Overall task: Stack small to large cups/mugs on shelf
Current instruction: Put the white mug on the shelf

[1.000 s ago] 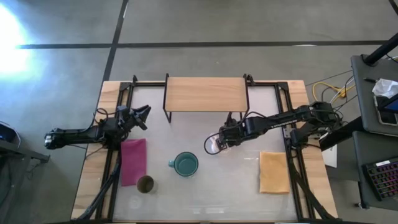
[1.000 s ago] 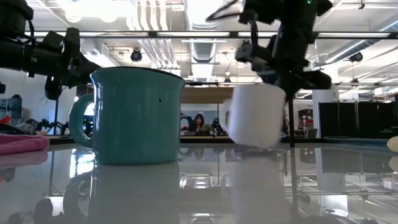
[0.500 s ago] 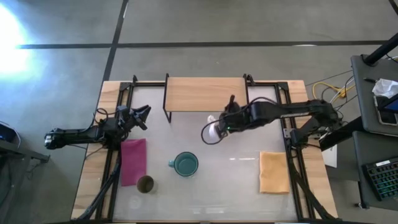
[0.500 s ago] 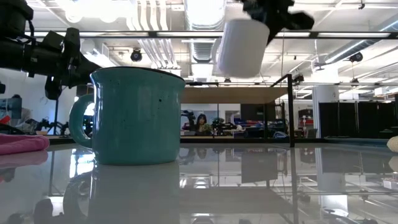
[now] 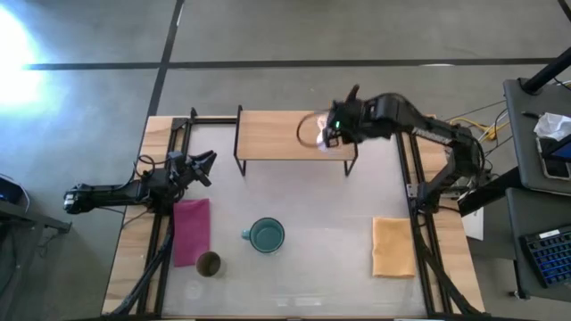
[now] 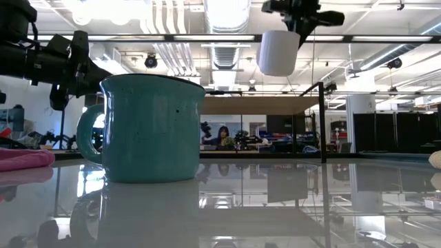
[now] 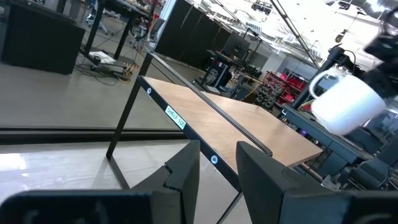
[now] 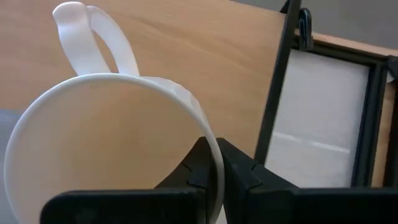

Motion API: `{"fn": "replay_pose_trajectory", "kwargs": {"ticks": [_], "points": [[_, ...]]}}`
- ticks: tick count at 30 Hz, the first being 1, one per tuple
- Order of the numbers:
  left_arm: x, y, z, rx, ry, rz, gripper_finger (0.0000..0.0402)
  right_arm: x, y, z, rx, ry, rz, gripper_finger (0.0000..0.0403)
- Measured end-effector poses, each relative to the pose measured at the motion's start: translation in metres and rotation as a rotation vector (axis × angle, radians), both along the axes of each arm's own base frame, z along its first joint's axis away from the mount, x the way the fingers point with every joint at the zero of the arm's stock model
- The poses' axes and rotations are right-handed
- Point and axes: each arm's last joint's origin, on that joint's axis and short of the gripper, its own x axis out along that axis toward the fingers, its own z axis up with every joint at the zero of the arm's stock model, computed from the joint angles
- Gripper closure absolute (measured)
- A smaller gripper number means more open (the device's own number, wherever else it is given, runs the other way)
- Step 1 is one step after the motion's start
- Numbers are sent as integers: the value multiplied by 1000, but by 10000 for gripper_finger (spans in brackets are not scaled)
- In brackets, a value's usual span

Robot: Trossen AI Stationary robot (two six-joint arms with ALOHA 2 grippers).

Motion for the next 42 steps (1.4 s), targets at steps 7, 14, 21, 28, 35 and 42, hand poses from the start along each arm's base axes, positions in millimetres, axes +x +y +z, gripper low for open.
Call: {"fn": "replay_pose_trajectory", "kwargs": {"ticks": [7, 14, 21, 28, 35, 42], "points": [[0, 0, 0, -1, -1, -1, 311, -13, -40, -7, 95, 27, -32, 390], [0, 0, 0, -1, -5, -9, 311, -9, -61, -29, 111, 26, -116, 390], [0, 0, 0, -1, -5, -10, 311, -2, -63, -36, 125, -6, -192, 390], [0, 0, 0, -1, -4, -22, 311, -3, -63, -38, 128, -14, -247, 390], [0, 0, 0, -2, -1, -21, 311, -3, -58, -39, 140, 6, -254, 390], [0, 0, 0, -1, -1, -21, 311, -3, -57, -40, 137, 10, -250, 390]]}}
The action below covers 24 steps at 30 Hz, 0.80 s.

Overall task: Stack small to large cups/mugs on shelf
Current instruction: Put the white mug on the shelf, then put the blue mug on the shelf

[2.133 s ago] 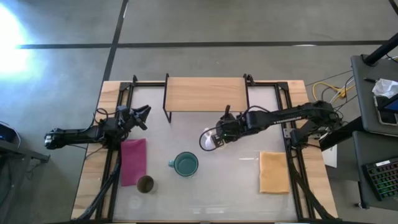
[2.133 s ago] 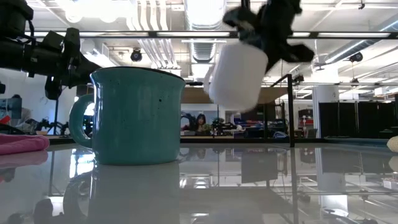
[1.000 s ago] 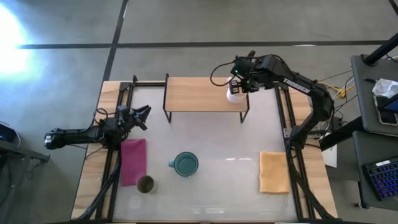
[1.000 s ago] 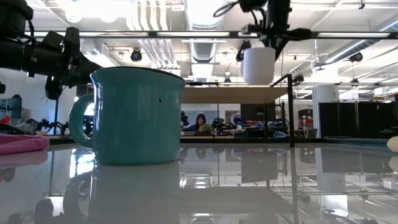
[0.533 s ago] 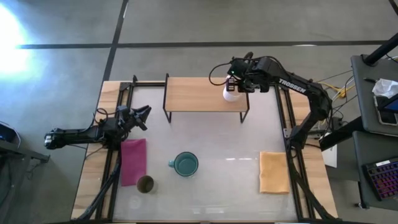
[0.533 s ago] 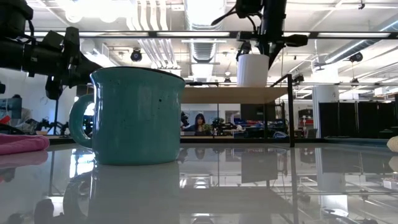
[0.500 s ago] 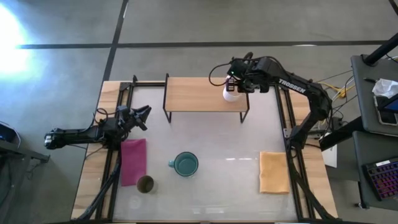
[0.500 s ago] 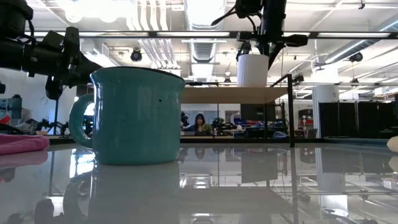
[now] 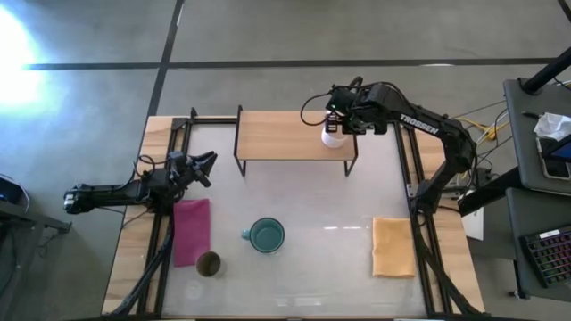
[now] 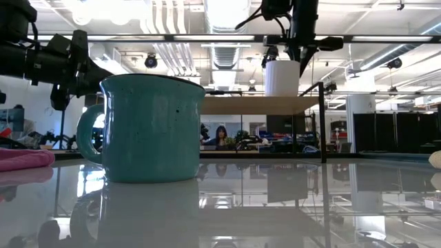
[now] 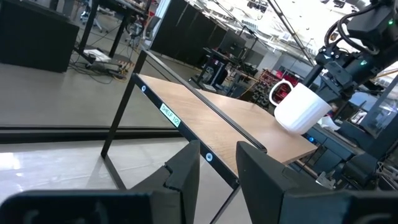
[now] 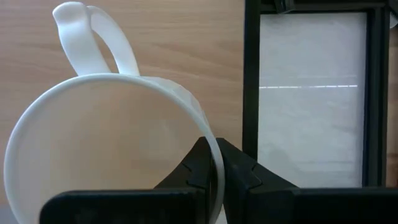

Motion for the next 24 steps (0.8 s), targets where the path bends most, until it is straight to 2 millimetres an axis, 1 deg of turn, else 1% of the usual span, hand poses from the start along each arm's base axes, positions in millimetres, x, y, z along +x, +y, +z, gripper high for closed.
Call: {"fn": "replay_pose_trajectory", "kwargs": {"ticks": [5, 7, 16, 20, 24], "points": [[0, 0, 0, 0, 0, 0, 311, 1, 1, 0, -6, 7, 21, 389], [0, 0, 0, 0, 0, 0, 311, 1, 1, 0, -7, 7, 29, 381], [0, 0, 0, 0, 0, 1, 311, 2, 2, 0, -18, 8, 43, 301], [0, 0, 0, 0, -1, 1, 311, 2, 3, 1, -20, 11, 57, 280], [0, 0, 0, 3, 2, 6, 311, 3, 6, 6, -39, 5, 89, 269]]}}
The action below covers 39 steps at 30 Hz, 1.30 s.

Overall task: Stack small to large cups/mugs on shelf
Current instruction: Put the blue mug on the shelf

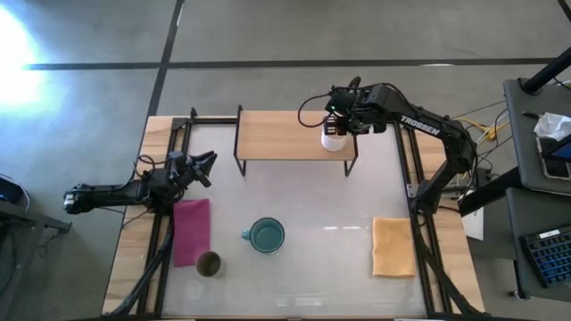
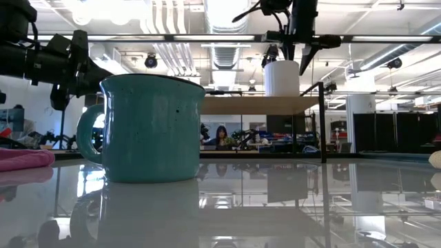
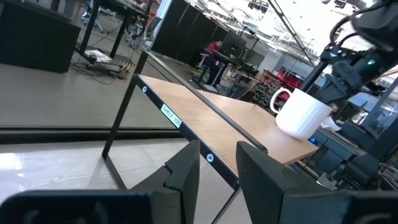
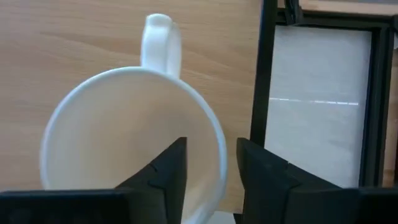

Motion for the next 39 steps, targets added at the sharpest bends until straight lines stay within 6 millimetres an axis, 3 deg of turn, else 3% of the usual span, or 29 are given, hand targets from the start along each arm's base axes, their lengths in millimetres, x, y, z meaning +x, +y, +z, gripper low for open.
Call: {"fn": "replay_pose_trajectory", "kwargs": {"ticks": [6, 10, 18, 23, 29, 34, 39], "points": [[0, 0, 1, 93, 75, -1, 311, -1, 7, 15, -97, -6, 32, 264], [0, 0, 9, 99, -11, 2, 311, -3, 16, 32, -196, -17, 69, 266], [-5, 0, 32, 230, -145, 46, 311, 3, 40, 75, -366, -62, 367, 272], [-10, 0, 43, 130, -383, 34, 311, 4, 52, 95, -382, -201, 328, 281], [-8, -3, 45, 64, -476, -96, 311, 23, 85, 122, -408, -454, 606, 290], [-6, -6, 45, 55, -498, -219, 311, 35, 106, 128, -388, -573, 784, 292], [-1, -7, 39, 50, -413, -278, 311, 46, 121, 108, -270, -513, 787, 294]]}}
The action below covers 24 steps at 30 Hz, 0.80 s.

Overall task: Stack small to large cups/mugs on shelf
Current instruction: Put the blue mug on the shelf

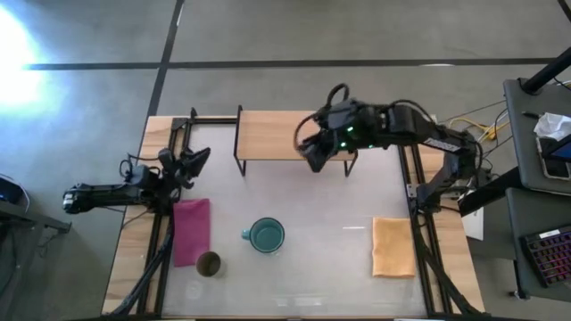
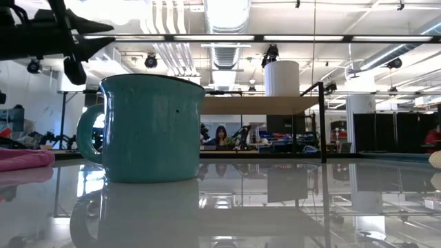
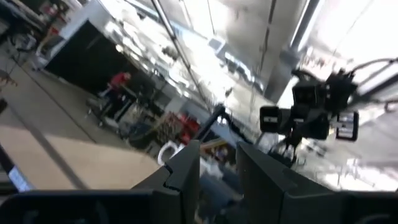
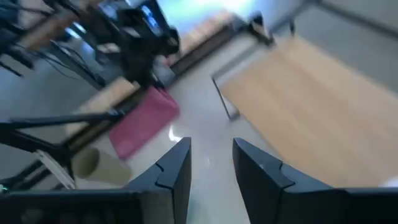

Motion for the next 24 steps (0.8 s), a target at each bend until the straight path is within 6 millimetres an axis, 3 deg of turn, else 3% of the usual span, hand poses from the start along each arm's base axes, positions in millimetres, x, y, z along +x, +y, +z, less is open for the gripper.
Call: {"fn": "replay_pose_trajectory", "kwargs": {"ticks": [9, 15, 24], "points": [[10, -6, -20, -41, 184, -249, 311, 32, 39, -61, 180, 316, 2, 294], [12, -10, -32, -43, 309, -392, 311, 55, 65, -94, 296, 423, 37, 294], [13, -14, -43, -79, 418, -533, 311, 94, 87, -144, 406, 482, -95, 298]]}}
